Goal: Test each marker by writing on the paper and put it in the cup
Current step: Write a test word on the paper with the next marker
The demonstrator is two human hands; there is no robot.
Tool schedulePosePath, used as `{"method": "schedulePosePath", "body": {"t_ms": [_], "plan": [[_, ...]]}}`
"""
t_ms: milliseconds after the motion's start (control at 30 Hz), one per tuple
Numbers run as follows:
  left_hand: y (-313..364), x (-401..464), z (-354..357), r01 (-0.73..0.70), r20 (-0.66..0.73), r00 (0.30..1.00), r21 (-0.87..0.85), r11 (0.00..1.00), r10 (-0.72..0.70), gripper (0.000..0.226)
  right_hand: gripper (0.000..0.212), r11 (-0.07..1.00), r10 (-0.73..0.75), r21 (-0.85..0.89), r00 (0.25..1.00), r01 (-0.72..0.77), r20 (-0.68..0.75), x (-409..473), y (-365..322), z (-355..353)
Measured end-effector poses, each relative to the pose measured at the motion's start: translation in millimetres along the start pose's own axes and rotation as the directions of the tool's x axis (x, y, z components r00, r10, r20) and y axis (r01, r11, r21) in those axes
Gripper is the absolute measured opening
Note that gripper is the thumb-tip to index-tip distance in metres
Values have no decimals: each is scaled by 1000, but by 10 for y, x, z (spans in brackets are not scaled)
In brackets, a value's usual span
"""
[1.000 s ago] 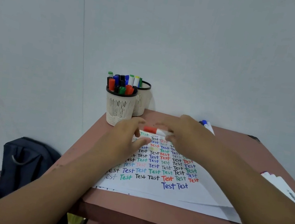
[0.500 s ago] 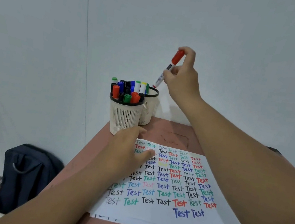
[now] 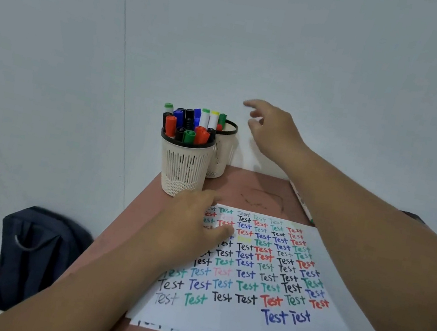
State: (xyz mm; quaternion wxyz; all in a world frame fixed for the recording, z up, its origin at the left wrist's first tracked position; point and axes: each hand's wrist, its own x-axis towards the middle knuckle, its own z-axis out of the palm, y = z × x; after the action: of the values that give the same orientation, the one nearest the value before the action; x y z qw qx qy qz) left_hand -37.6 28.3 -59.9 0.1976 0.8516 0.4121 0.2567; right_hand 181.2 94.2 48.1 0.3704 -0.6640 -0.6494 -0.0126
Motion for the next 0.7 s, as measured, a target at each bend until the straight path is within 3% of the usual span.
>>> {"method": "schedulePosePath", "body": {"t_ms": [167,267,500,633,700], "plan": [[8,-28,-18,17,58,998,59,998,-21,53,43,886,92,-458,945,67,315,-289,404,-473],[51,-42,-36,9,88,996,88,996,-17,49,52,775,213,-625,894,92,395,-488,695,-638],[77,-44,-55,42,128,991,13,999,-44,38,44,752,268,-647,836,130,479,-802,977,-708],[82,-30,-56,47,131,990,25,999,-50,40,43,775,337,-632,847,-2,411,-828,971,-672],[94,-32,-54,43,124,991,42,998,-48,41,30,796,358,-605,833,-35,422,-863,935,-635]]}}
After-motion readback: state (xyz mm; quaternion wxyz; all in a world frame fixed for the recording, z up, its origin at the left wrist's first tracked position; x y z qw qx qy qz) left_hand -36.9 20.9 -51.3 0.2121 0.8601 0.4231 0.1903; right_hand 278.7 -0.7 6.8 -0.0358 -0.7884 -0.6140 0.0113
